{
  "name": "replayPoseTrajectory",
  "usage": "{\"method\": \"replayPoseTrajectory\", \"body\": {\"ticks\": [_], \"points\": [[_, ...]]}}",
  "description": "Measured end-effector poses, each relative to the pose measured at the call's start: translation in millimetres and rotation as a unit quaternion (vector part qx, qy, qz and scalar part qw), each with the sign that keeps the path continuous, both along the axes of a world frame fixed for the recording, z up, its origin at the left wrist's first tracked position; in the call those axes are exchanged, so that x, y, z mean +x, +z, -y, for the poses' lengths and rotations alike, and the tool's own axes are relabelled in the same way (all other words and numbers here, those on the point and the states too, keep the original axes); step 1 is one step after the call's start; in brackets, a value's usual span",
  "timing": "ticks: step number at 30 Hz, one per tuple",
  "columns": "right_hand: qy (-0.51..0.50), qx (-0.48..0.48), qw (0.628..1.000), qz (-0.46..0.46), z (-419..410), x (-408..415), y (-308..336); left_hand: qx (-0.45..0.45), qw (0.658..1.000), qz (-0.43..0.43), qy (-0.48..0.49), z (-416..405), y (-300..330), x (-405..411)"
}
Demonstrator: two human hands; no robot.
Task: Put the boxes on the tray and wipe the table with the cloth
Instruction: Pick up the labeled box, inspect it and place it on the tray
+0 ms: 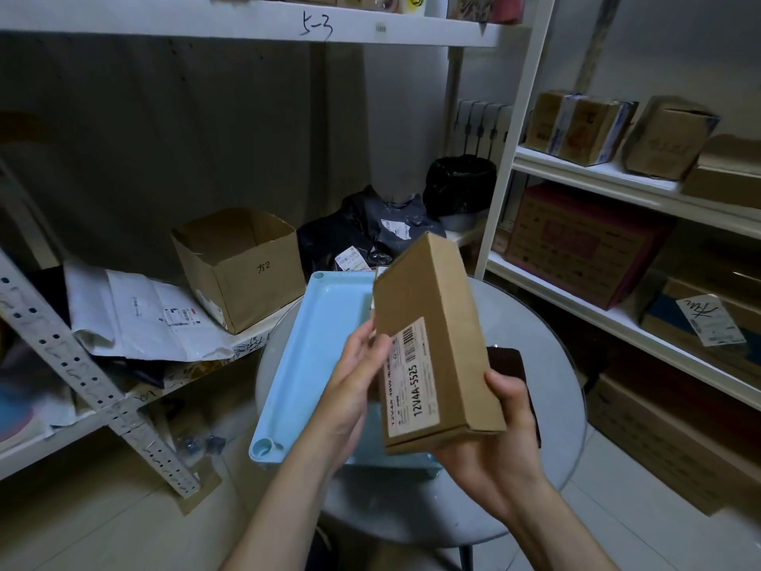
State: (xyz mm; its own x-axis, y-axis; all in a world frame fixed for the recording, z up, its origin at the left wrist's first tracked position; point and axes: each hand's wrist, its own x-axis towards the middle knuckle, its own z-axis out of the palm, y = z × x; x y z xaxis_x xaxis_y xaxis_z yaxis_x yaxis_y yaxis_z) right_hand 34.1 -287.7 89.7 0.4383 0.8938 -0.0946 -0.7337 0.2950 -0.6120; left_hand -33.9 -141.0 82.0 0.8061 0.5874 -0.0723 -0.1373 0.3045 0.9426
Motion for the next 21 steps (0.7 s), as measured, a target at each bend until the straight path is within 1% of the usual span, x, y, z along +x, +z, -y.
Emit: {"method": "replayPoseTrajectory", "body": {"ticks": [2, 3, 5, 7, 9, 11, 14, 15, 16, 19, 20, 21], "points": [[0.014, 0.003, 1.000, 0.006, 3, 0, -1, -0.020, 0.999, -0.010, -0.035, 2, -6, -1], [-0.003, -0.015, 1.000, 0.021, 3, 0, -2, -0.033, 0.999, -0.006, -0.030, 3, -6, -3], [-0.053, -0.086, 0.993, 0.064, 1, 2, -5, -0.051, 0.999, 0.009, 0.002, 2, -4, -6], [-0.106, -0.161, 0.970, 0.149, 0, 6, -7, -0.051, 0.998, 0.025, 0.023, 0, -2, -8], [-0.140, -0.206, 0.941, 0.230, 0, 8, -7, -0.029, 0.998, 0.025, 0.040, -1, 0, -8], [-0.162, -0.227, 0.921, 0.272, 0, 9, -9, -0.004, 0.998, 0.017, 0.053, -1, 1, -7], [-0.196, -0.244, 0.893, 0.322, -2, 9, -13, 0.001, 0.998, 0.014, 0.062, 0, 1, -4], [-0.214, -0.257, 0.875, 0.350, -4, 7, -14, 0.002, 0.997, 0.013, 0.070, 1, 1, -3], [-0.239, -0.277, 0.845, 0.389, -5, 6, -16, 0.004, 0.997, 0.014, 0.078, 1, 1, -2], [-0.315, -0.332, 0.728, 0.511, -4, 5, -18, 0.016, 0.994, 0.018, 0.107, 2, -1, 2], [-0.328, -0.333, 0.702, 0.537, -4, 5, -19, 0.019, 0.993, 0.020, 0.116, 3, -1, 4], [-0.328, -0.330, 0.691, 0.553, -3, 4, -19, 0.019, 0.992, 0.022, 0.124, 3, -1, 6]]}}
